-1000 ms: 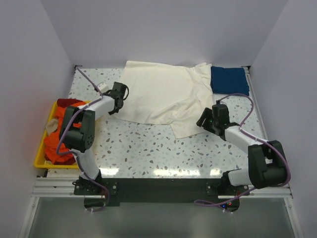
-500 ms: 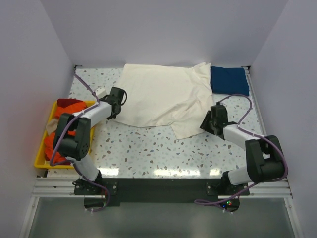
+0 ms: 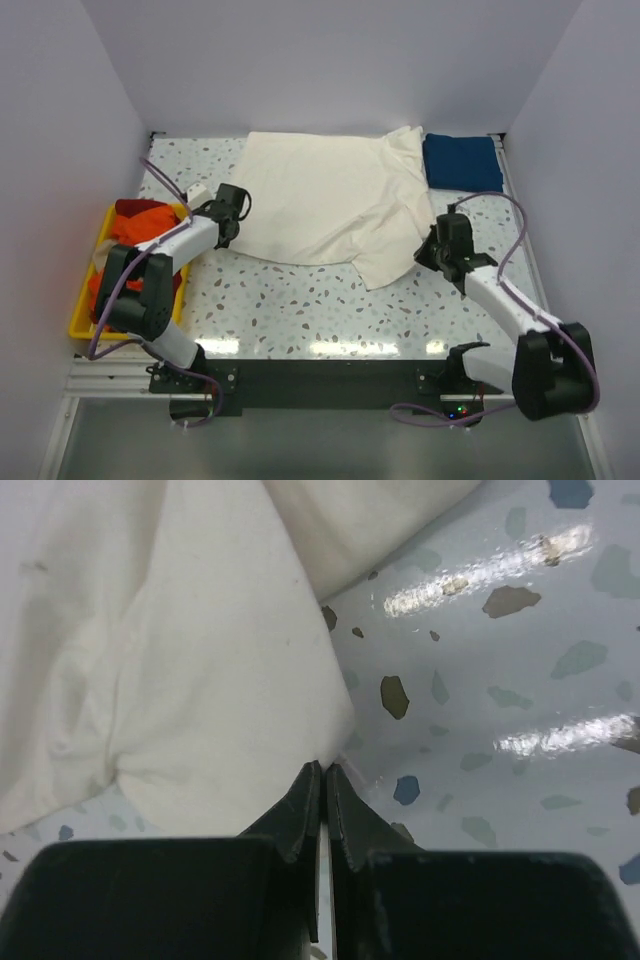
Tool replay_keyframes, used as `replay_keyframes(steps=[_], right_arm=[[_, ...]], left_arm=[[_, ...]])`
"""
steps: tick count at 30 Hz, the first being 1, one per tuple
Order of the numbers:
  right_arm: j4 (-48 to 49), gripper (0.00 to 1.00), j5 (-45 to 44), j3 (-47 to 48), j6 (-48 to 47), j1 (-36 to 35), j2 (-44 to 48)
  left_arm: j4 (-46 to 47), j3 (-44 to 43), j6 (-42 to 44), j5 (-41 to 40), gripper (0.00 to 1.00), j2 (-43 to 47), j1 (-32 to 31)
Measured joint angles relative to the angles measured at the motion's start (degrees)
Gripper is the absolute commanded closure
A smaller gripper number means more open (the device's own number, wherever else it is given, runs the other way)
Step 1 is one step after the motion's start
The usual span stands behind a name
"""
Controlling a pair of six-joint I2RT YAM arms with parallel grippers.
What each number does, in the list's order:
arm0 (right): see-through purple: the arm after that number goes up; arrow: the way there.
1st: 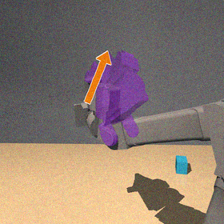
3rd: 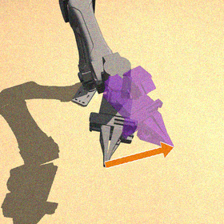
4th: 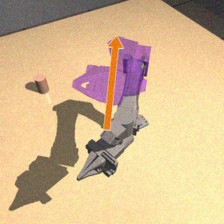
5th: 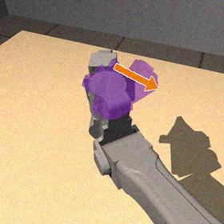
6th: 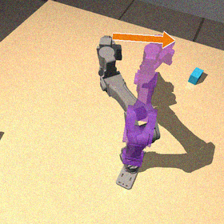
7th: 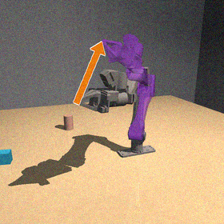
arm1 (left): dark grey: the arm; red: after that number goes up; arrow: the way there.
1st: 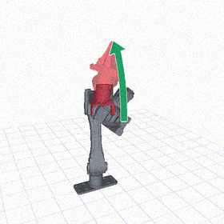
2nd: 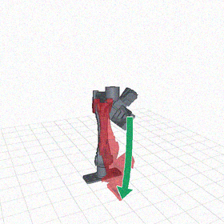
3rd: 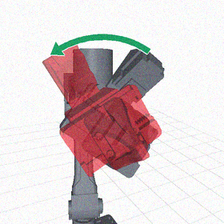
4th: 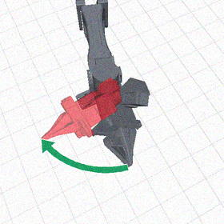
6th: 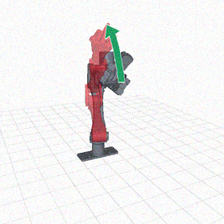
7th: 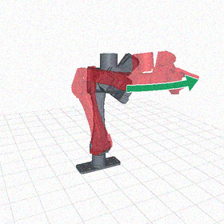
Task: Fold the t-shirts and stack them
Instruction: Flatten the tshirt out
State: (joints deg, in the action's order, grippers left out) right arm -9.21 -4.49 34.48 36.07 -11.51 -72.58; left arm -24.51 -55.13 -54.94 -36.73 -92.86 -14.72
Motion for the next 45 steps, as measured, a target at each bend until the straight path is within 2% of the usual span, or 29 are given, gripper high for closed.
replay_keyframes(steps=[4, 10, 17, 26, 34, 39, 45], right_arm=[[-7.85, 1.0, -2.27, 1.01, -0.2, 0.0, 14.91], [-20.63, 1.0, -3.65, 2.16, -0.04, 0.0, 31.12], [-37.94, 1.0, -1.16, 5.14, 3.08, -0.07, 45.75], [-52.33, 1.0, 5.31, 11.06, 7.96, -0.09, 58.88], [-54.64, 1.0, 6.91, 13.44, 8.15, -0.09, 57.18], [-49.7, 1.0, 5.88, 13.0, 6.95, -0.09, 47.91], [-41.27, 1.0, 1.36, 12.98, 4.26, -0.04, 34.6]], left_arm=[[0.52, 2.25, 0.0, 0.61, 1.0, 2.45, 0.0], [1.27, 7.78, -0.04, 2.14, 1.0, 8.92, -0.17], [1.77, 16.06, -0.9, 4.2, 1.0, 19.8, -1.09], [1.68, 23.08, -1.25, 5.99, 1.0, 28.52, -1.16], [1.68, 24.04, -0.61, 7.13, 0.96, 30.75, -1.18], [1.6, 19.89, 0.55, 7.78, 0.95, 27.12, -1.18], [2.43, 10.51, 1.95, 7.78, 0.93, 18.01, -1.18]])
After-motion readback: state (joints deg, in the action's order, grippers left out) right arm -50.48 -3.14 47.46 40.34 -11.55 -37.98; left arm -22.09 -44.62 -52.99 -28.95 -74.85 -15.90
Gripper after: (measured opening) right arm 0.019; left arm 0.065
